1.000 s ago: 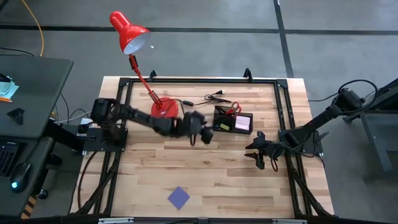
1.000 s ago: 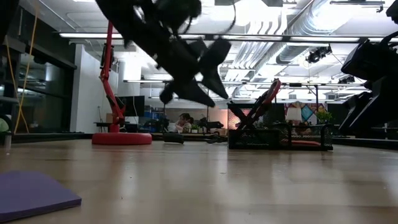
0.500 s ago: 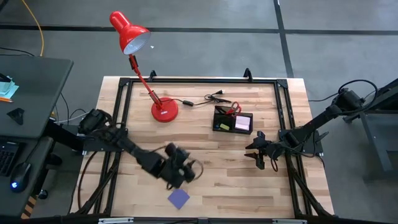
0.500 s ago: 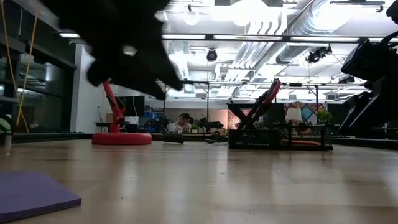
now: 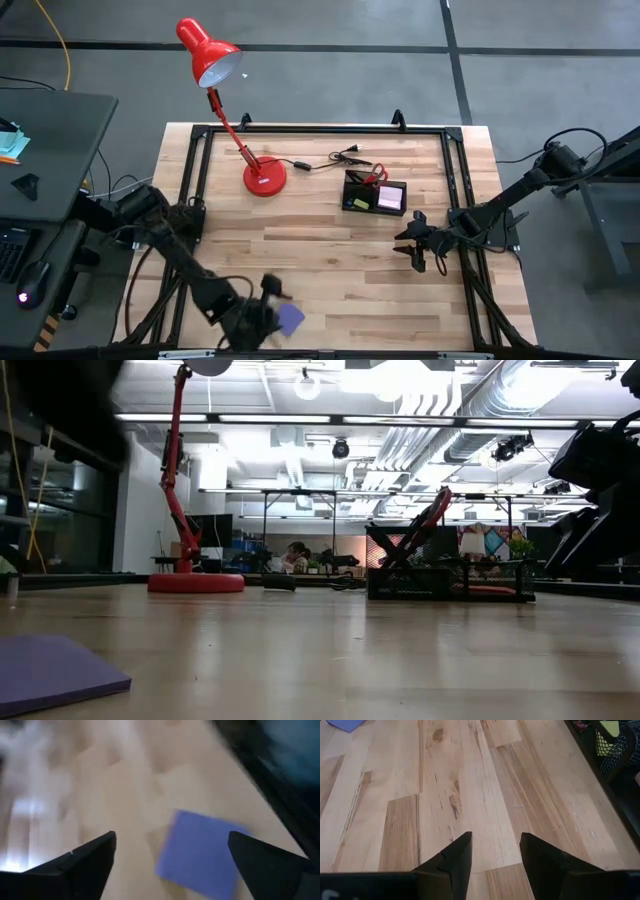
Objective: Pick and place office supplies into organizer
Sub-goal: Put the violet sticky note into the desk organizer
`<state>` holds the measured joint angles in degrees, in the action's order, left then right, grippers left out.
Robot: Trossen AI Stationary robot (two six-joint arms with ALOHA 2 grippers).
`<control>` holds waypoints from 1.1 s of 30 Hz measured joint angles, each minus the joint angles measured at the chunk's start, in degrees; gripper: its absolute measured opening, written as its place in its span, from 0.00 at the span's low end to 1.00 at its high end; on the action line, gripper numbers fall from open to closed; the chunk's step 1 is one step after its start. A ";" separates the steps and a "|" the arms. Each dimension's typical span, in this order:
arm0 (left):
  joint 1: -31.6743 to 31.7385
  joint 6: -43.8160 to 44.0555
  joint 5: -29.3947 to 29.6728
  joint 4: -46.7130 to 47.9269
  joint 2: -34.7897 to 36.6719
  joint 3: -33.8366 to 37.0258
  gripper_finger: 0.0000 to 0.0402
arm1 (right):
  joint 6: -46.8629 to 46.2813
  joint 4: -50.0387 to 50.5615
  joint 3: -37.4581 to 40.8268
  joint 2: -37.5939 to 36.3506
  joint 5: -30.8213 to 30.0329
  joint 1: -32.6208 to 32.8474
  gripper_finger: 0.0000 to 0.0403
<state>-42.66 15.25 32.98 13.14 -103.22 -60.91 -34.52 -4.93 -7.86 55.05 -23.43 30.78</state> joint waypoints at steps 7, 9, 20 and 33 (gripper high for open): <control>-1.56 -15.30 -1.90 0.27 -0.07 -1.09 0.78 | 0.00 0.00 0.00 0.00 0.01 0.00 0.40; -0.89 -15.44 -1.58 -0.05 -0.04 -1.12 0.75 | 0.00 0.00 0.00 0.00 -0.01 -0.01 0.40; -0.48 -18.45 -5.76 -11.94 -0.20 -1.06 0.68 | 0.00 0.00 0.00 0.00 -0.01 -0.01 0.39; 5.97 -16.07 -19.01 -6.03 -0.17 -1.09 0.74 | 0.00 0.00 0.00 0.00 0.01 -0.01 0.39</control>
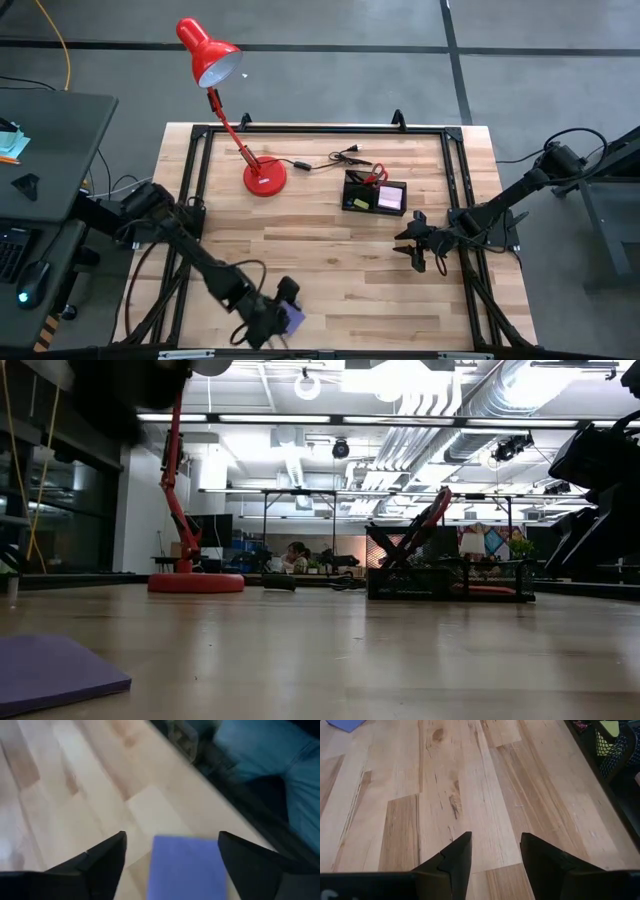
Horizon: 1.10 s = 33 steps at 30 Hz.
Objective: Pick and place office supplies into organizer
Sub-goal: Put the violet sticky note into the desk organizer
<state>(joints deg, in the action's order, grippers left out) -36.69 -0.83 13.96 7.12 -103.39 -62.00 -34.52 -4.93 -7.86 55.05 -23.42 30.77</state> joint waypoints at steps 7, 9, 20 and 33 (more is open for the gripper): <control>4.91 -0.29 -12.89 2.79 0.00 0.02 0.97 | 0.00 0.00 0.00 0.00 -0.02 0.01 0.39; 4.87 0.03 -14.48 3.96 0.00 0.02 0.98 | 0.00 0.00 0.00 0.00 -0.01 0.00 0.40; 3.68 -1.27 -8.46 4.94 -2.10 0.73 0.95 | 0.00 0.11 0.00 -0.01 0.00 0.01 0.39; 3.68 -0.42 -10.86 5.21 -4.79 0.76 0.99 | 0.00 0.55 0.02 0.02 -0.02 0.02 0.40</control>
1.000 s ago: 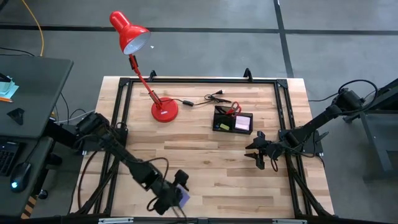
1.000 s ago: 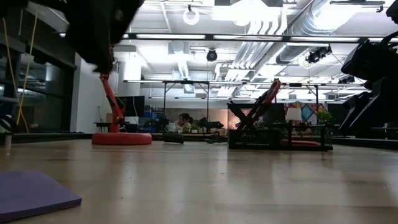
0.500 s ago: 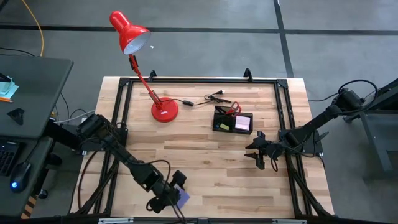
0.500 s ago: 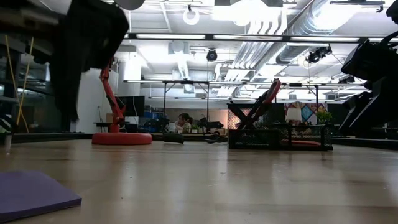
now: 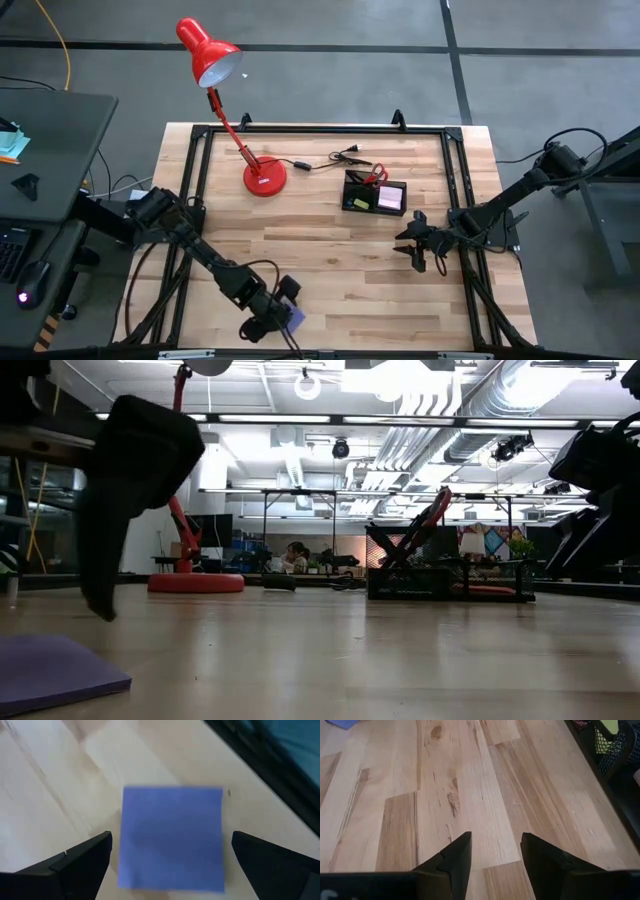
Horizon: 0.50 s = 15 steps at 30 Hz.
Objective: Pick and place office supplies into organizer
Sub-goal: Put the violet sticky note into the desk organizer
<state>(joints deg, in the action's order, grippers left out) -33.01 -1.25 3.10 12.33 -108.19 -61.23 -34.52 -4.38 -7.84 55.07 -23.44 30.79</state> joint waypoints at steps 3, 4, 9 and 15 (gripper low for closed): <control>0.00 -0.50 0.93 -0.73 -0.96 -0.06 0.99 | 0.00 0.00 0.00 0.00 0.00 -0.01 0.40; 0.00 -0.81 1.36 -0.43 -1.14 0.02 0.99 | 0.00 0.03 0.00 0.00 0.01 -0.01 0.40; 0.05 -1.38 1.11 -2.87 -3.14 -0.25 0.99 | 0.00 0.42 0.00 -0.16 0.02 0.00 0.40; 0.11 -1.99 1.48 -3.38 -3.95 -0.31 0.99 | 0.00 0.33 0.00 -0.35 0.00 -0.01 0.40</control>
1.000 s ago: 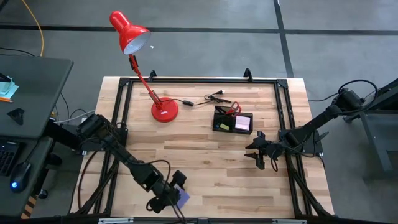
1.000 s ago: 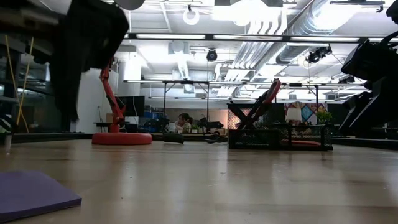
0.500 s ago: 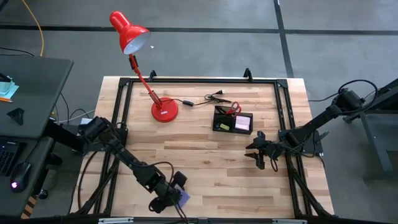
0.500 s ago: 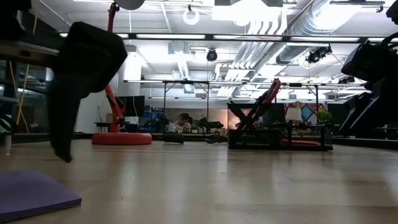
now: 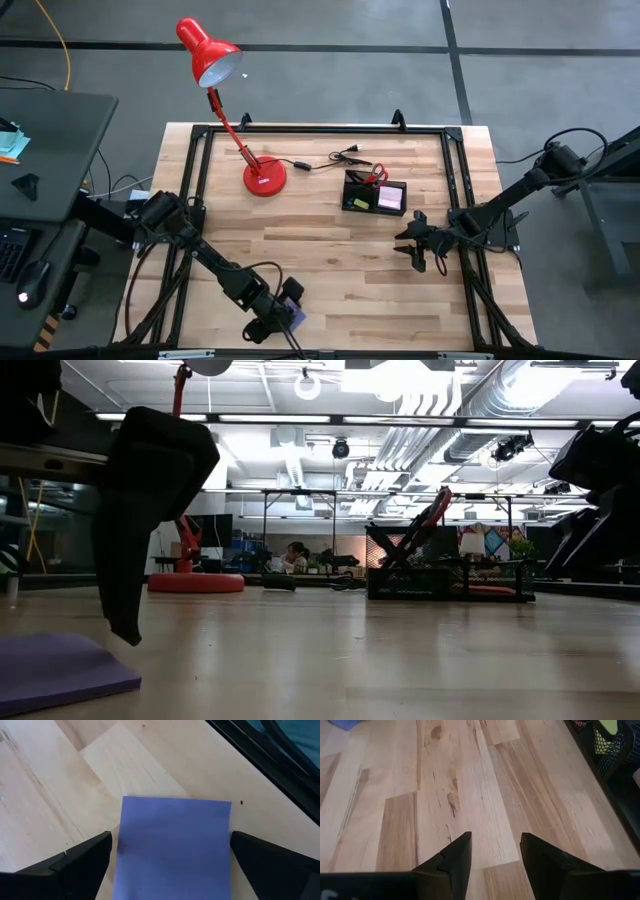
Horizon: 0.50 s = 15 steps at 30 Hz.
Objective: Pick and place office supplies into organizer
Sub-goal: Put the violet sticky note into the desk organizer
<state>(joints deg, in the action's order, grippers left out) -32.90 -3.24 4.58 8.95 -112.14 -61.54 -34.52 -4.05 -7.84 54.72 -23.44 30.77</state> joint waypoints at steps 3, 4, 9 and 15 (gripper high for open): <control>-0.01 -1.11 -0.07 0.09 -0.05 0.03 0.96 | 0.00 0.04 0.00 0.00 0.00 0.01 0.39; -0.10 -1.11 -0.04 0.20 -0.07 0.04 0.95 | 0.00 0.01 0.00 0.00 0.00 -0.01 0.39; 0.37 1.02 -2.11 0.57 -0.19 0.07 0.89 | 0.00 0.04 0.00 0.00 0.00 0.00 0.39; 2.18 2.53 -5.90 0.79 -0.26 0.11 0.84 | 0.00 0.02 0.00 0.00 0.00 0.01 0.40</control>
<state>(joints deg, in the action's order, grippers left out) -30.72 -0.71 -1.32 9.74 -112.40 -61.43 -34.52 -4.03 -7.84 54.72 -23.44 30.78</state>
